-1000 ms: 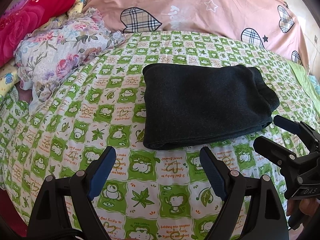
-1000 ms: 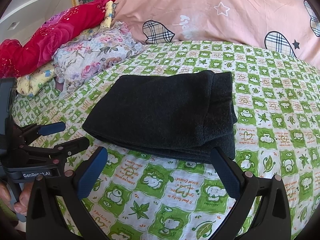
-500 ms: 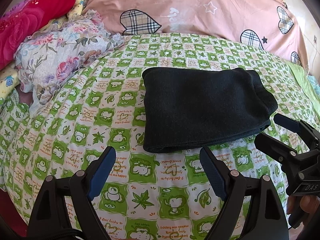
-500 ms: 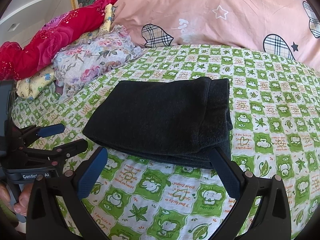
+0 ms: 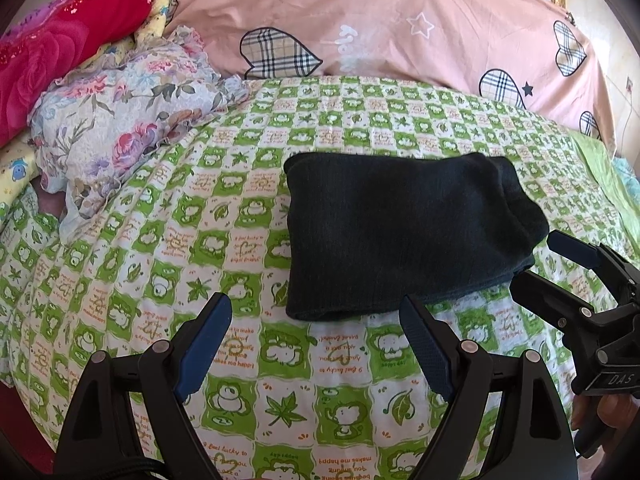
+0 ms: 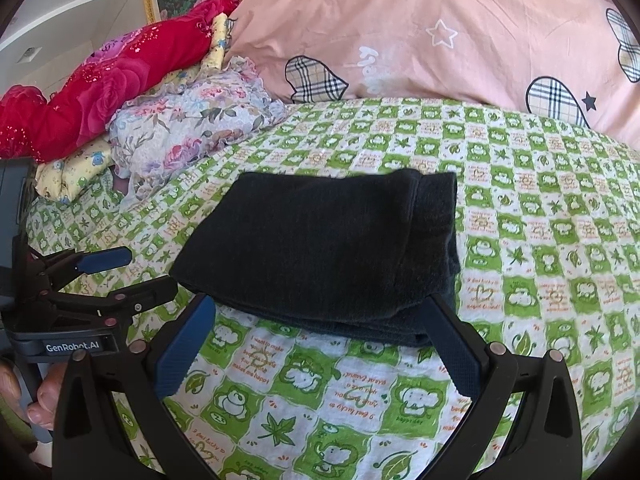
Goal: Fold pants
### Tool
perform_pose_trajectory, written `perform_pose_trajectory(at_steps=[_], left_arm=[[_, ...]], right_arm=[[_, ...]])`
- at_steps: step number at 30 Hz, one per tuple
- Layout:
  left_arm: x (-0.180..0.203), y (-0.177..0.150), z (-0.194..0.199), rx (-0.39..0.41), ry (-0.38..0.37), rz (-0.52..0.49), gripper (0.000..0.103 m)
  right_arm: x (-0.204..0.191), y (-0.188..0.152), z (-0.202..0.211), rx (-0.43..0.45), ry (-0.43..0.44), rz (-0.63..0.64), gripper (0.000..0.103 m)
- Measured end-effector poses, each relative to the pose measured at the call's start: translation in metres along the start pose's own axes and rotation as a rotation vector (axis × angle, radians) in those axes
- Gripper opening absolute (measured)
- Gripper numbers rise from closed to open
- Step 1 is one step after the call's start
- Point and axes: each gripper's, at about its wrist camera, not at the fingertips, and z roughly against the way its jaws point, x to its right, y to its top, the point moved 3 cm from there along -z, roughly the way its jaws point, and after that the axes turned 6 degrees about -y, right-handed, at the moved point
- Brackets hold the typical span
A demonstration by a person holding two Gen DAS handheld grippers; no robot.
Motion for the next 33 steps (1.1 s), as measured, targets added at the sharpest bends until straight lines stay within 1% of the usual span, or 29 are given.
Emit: perform_pose_trajectory(at_steps=[3, 12, 19, 33], left_arm=[[0.000, 0.003, 0.000, 0.000, -0.005, 0.011, 0.086], [-0.002, 0.005, -0.008, -0.014, 0.027, 0.009, 0.086], [0.001, 0.008, -0.013, -0.025, 0.047, 0.004, 0.086], [0.005, 0.013, -0.015, -0.041, 0.068, 0.002, 0.085]], right_arm=[[0.003, 0.003, -0.001, 0.001, -0.006, -0.006, 0.102], [0.010, 0.002, -0.004, -0.009, -0.017, -0.020, 0.102], [0.016, 0.002, -0.005, -0.016, -0.012, -0.045, 0.102], [0.016, 0.003, -0.007, -0.019, -0.004, -0.051, 0.102]])
